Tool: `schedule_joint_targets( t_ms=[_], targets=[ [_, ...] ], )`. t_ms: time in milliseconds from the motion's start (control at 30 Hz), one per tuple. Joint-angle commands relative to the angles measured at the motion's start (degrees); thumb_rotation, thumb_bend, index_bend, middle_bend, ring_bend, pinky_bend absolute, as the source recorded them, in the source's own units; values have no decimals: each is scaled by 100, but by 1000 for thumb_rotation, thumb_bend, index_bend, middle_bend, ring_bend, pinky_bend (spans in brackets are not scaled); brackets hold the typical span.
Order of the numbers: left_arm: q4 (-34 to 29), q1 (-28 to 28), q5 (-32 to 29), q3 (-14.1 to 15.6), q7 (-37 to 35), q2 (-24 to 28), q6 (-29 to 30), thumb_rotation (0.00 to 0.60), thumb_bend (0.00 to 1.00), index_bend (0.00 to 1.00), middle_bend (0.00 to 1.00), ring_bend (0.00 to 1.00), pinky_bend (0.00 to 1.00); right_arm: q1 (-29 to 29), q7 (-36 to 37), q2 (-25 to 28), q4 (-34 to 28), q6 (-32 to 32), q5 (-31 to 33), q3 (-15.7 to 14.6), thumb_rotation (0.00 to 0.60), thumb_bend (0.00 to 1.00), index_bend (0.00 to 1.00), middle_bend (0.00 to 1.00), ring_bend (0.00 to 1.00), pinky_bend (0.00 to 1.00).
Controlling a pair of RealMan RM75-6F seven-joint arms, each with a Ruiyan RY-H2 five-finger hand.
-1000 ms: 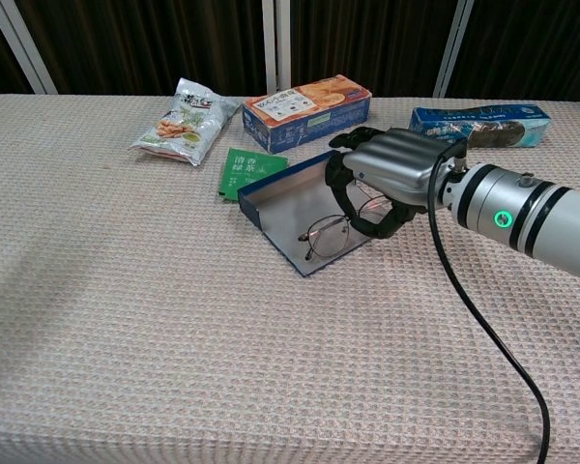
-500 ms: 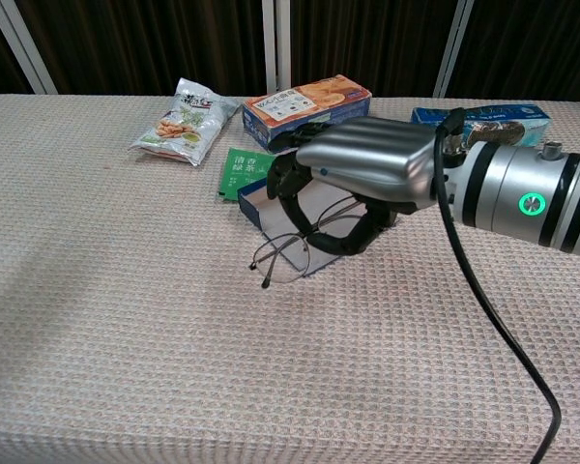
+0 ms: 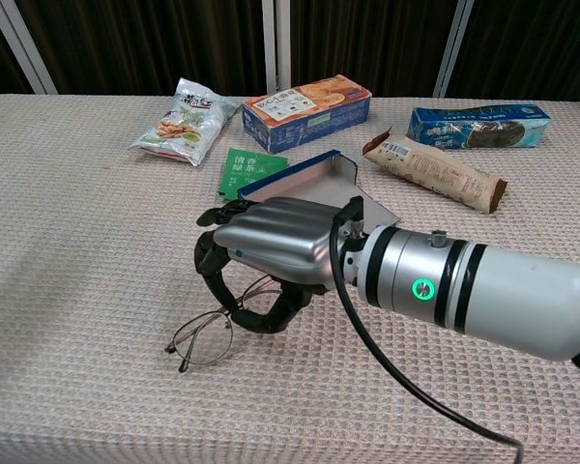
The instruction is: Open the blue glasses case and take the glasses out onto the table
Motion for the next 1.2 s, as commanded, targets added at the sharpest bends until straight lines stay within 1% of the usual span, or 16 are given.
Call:
schedule_joint_targets(
  t_ms=[33, 67, 100, 133, 200, 300, 433, 467, 567, 633, 733, 767, 867, 967, 1067, 1200],
  targets=[
    [8, -7, 10, -10, -12, -6, 6, 600, 45, 231, 216, 131, 137, 50, -437, -125, 95, -104, 137, 10, 600, 382, 308, 195, 0, 0],
    [13, -7, 16, -12, -19, -9, 12, 600, 46, 231, 216, 131, 138, 47, -532, -119, 74, -118, 189, 21, 600, 369, 231, 177, 0, 0],
    [24, -7, 17, -11, -26, -11, 11, 600, 46, 231, 215, 131, 137, 38, -661, -89, 28, -127, 256, 33, 600, 360, 133, 153, 0, 0],
    [27, -6, 16, -10, -26, -9, 9, 600, 45, 231, 216, 132, 137, 30, -723, -65, 0, -118, 285, 41, 600, 354, 67, 136, 0, 0],
    [42, -5, 2, -7, -27, 1, -3, 600, 46, 230, 216, 132, 137, -20, -933, 61, -116, -32, 358, 66, 600, 348, 4, 114, 0, 0],
    [54, -8, -21, -10, -26, 35, -21, 600, 46, 230, 216, 132, 137, -170, -1211, 449, -419, 242, 466, 138, 600, 348, 0, 103, 0, 0],
    [94, -14, -139, -46, -45, 126, -65, 600, 45, 229, 215, 131, 137, -614, -1601, 1250, -974, 948, 724, 260, 600, 370, 0, 117, 0, 0],
    [115, -24, -210, -74, -68, 155, -94, 600, 46, 229, 216, 132, 137, -790, -1693, 1528, -1167, 1193, 820, 280, 600, 377, 0, 124, 0, 0],
    [184, -57, -432, -180, -141, 196, -163, 600, 46, 229, 215, 132, 138, -1267, -1679, 2195, -1628, 1790, 983, 269, 600, 401, 0, 129, 0, 0],
    [245, -66, -599, -257, -141, 211, -191, 600, 45, 229, 215, 131, 137, -1587, -1554, 2577, -1837, 2147, 1004, 198, 600, 422, 0, 126, 0, 0],
    [323, -65, -850, -351, -83, 253, -237, 600, 45, 229, 215, 132, 137, -2101, -1152, 3163, -2053, 2625, 897, -16, 600, 426, 0, 113, 0, 0],
    [333, -60, -934, -367, -74, 272, -266, 600, 46, 230, 215, 132, 137, -2310, -945, 3378, -2100, 2795, 829, -126, 600, 428, 0, 109, 0, 0],
    [329, -21, -1043, -332, -5, 347, -319, 600, 46, 229, 216, 131, 138, -2854, -334, 3791, -2117, 3259, 669, -381, 600, 432, 0, 95, 0, 0],
    [297, 79, -1097, -264, 80, 397, -269, 600, 46, 229, 215, 131, 137, -3387, 292, 4018, -2000, 3725, 488, -621, 600, 436, 0, 86, 0, 0],
    [250, 224, -1097, -195, 104, 420, -116, 600, 46, 229, 215, 131, 138, -3844, 807, 4091, -1810, 4123, 315, -805, 600, 441, 0, 83, 0, 0],
    [163, 450, -968, -92, 140, 410, 206, 600, 46, 229, 215, 132, 137, -4201, 1270, 4098, -1584, 4395, 123, -910, 600, 446, 0, 81, 0, 0]
  ],
)
